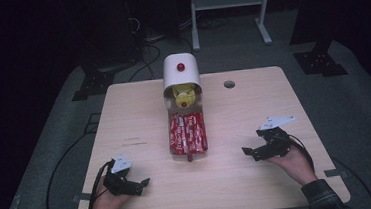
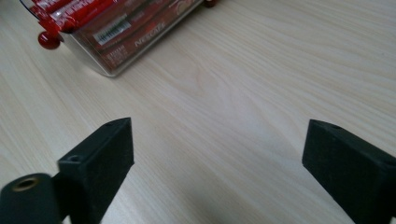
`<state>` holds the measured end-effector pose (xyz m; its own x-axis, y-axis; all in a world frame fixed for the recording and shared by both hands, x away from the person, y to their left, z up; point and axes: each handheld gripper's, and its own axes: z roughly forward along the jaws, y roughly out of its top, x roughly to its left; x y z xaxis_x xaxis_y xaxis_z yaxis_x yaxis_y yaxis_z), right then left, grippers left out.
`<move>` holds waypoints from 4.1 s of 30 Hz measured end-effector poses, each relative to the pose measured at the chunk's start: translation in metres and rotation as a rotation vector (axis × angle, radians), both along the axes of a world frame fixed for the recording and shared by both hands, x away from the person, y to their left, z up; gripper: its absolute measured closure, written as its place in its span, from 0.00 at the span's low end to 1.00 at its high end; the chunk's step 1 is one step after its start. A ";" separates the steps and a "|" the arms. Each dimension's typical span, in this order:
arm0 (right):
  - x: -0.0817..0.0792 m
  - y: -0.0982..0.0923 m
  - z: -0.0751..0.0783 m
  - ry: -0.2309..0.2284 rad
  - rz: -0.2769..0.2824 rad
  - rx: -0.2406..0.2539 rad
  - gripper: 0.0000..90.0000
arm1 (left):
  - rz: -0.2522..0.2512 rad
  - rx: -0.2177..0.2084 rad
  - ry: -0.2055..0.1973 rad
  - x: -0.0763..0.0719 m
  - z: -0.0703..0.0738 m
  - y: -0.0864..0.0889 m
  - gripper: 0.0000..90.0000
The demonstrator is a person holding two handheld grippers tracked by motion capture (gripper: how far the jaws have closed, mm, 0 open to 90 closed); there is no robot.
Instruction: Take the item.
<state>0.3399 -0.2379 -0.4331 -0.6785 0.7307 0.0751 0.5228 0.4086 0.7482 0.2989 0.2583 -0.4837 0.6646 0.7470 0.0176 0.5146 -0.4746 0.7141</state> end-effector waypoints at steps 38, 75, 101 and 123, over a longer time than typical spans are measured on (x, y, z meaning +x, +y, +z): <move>0.024 0.057 0.027 -0.039 0.090 0.045 0.12 | 0.001 -0.003 -0.001 0.000 0.000 0.000 0.00; 0.047 0.124 0.034 -0.051 0.145 0.058 0.14 | -0.001 0.001 -0.003 0.000 0.000 0.000 0.00; 0.061 0.169 0.020 -0.083 0.160 0.037 0.35 | -0.001 0.002 -0.002 0.000 0.000 0.000 0.00; 0.065 0.180 0.014 -0.101 0.117 -0.052 0.58 | 0.000 0.001 -0.001 0.000 0.000 0.000 0.00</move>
